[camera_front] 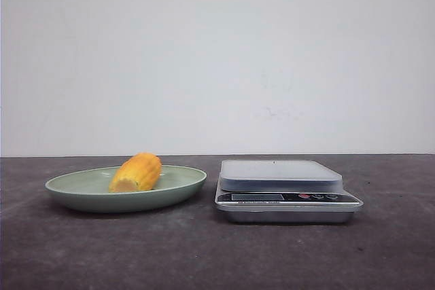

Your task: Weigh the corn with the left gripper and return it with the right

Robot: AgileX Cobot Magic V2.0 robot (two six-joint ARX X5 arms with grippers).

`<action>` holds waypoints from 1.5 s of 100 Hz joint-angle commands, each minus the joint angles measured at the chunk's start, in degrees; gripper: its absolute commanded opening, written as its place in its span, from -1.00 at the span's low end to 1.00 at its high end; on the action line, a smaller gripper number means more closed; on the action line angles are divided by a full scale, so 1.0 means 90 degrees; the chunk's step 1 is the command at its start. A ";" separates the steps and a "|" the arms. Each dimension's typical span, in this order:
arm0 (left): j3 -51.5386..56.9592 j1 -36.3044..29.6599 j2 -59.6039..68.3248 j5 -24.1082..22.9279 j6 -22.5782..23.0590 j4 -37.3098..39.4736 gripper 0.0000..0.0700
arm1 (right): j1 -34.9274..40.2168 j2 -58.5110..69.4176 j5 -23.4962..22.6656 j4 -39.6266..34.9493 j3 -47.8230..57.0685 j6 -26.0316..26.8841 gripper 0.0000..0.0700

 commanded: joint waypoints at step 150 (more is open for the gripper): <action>-0.0112 0.0007 -0.0002 0.0007 0.0078 -0.0027 -0.94 | -0.2688 -0.1982 -0.0357 0.4435 -0.5904 -0.0789 -0.97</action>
